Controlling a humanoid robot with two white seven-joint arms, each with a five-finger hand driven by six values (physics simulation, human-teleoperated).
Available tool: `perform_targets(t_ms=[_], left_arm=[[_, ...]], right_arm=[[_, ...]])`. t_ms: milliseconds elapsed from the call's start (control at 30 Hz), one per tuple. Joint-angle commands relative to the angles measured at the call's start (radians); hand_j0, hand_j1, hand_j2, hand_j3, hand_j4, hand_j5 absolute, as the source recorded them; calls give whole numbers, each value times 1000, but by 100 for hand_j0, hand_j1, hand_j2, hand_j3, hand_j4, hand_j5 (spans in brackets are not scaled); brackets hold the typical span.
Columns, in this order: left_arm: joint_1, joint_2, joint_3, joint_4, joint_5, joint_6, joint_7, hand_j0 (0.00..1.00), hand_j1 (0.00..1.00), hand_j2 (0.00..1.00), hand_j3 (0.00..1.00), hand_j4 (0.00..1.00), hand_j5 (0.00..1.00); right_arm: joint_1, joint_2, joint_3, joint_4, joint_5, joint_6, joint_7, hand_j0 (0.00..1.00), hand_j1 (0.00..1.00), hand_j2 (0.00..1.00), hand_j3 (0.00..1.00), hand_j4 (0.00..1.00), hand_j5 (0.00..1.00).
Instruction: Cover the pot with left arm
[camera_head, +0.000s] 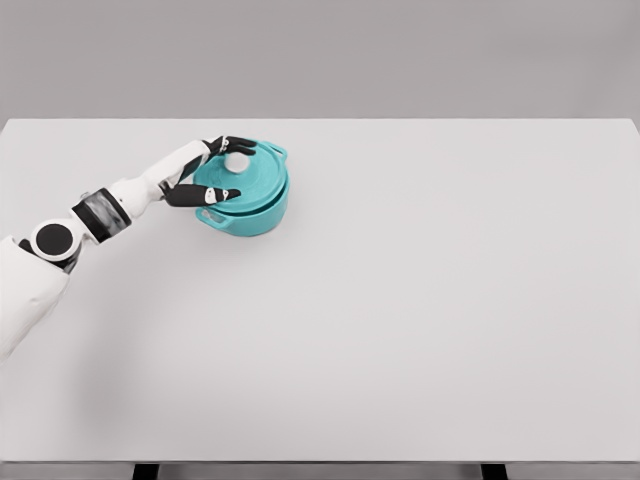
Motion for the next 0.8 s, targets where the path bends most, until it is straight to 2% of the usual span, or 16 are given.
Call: perform_targets(t_ms=[0, 267, 767], left_arm=[[-2, 0, 5, 2, -12, 0, 1, 91, 91, 91, 91, 91, 91], [-5, 0, 5, 0, -12, 0, 1, 97, 97, 97, 97, 97, 97], [-5, 11, 17, -21, -5, -2, 1, 98, 98, 98, 98, 98, 98]], right_arm=[[0, 0, 0, 0, 1, 0, 0, 100, 100, 100, 100, 100, 100], [0, 0, 0, 0, 1, 0, 0, 100, 100, 100, 100, 100, 100], [0, 0, 0, 0, 1, 0, 0, 100, 100, 100, 100, 100, 100]])
